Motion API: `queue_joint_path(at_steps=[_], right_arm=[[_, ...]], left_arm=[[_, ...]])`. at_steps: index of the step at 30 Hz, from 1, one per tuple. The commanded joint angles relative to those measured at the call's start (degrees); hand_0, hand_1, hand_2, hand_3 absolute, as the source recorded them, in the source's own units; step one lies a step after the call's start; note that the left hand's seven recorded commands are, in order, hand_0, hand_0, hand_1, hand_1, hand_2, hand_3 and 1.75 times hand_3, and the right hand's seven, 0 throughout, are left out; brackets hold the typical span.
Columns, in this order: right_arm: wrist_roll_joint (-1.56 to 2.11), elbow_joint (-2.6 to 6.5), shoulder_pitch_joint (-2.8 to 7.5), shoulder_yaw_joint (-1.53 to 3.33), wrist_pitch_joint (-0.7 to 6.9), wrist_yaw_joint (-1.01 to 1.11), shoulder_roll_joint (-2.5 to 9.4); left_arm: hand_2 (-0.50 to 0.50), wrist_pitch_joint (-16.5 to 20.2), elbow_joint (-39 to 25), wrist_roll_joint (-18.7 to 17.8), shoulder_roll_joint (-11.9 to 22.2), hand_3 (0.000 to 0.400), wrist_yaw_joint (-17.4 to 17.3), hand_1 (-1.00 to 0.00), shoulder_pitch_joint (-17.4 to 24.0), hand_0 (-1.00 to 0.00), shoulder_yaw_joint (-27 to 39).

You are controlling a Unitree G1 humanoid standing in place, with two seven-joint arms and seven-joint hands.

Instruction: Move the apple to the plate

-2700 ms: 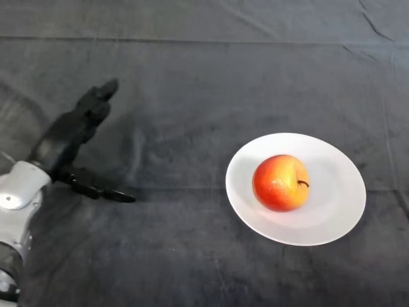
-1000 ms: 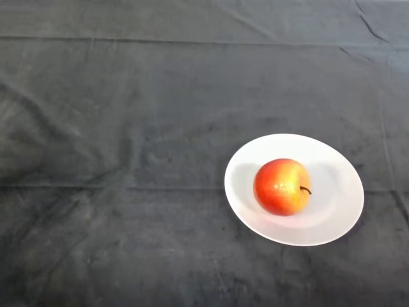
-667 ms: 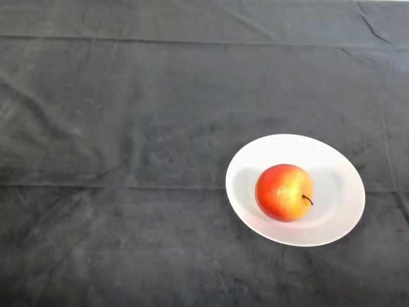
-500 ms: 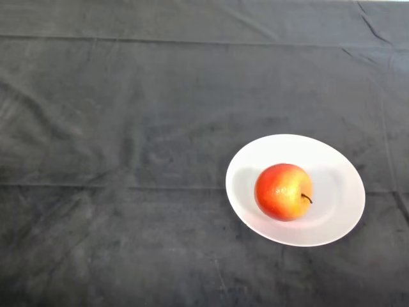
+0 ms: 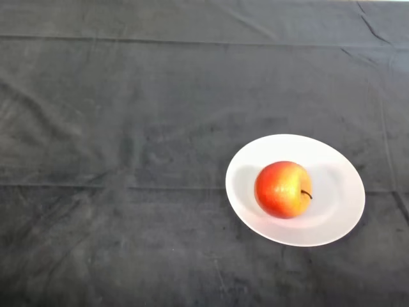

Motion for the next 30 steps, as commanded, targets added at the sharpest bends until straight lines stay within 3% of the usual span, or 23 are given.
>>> queue_joint_path(at_steps=[1, 30], right_arm=[[0.01, 0.05, -0.12, -0.88, -0.12, -0.15, -0.99], [-0.01, 0.03, -0.11, -0.88, -0.12, -0.16, -0.98]], left_arm=[[0.0, 0.7, 1.1, 0.7, 2.6, 0.0, 0.5, 0.0, 1.3, 0.0, 0.8], [0.0, -0.2, 0.1, 3.0, 2.5, 0.0, 3.2, 0.0, 1.6, 0.0, 1.8]])
